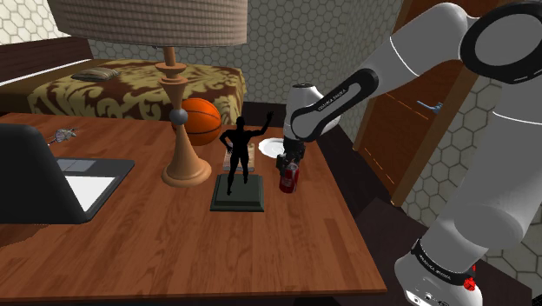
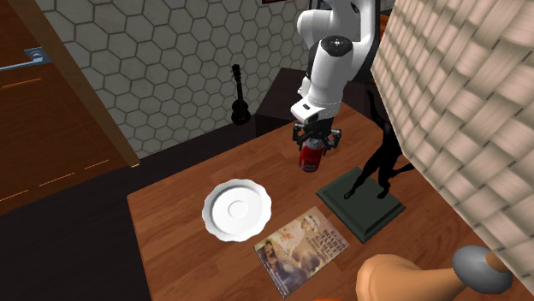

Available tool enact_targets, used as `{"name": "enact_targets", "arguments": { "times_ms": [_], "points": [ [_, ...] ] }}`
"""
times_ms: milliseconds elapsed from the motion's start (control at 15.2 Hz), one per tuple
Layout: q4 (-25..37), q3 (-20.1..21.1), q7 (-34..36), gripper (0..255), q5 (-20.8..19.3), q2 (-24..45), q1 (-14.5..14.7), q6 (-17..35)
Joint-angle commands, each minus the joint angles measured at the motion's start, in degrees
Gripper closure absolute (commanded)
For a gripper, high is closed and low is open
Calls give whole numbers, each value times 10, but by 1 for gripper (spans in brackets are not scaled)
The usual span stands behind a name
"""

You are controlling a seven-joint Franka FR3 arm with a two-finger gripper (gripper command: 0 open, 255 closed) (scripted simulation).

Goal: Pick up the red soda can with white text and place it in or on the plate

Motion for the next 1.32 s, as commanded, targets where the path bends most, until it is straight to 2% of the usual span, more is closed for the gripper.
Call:
{"name": "enact_targets", "arguments": {
  "times_ms": [0, 1122, 1254],
  "points": [
    [0, 0, 0, 255, 0, 0, 0, 0],
    [37, 2, -8, 255, 11, -86, -1, -122],
    [79, -7, -25, 255, 8, -56, -10, -134]
  ]
}}
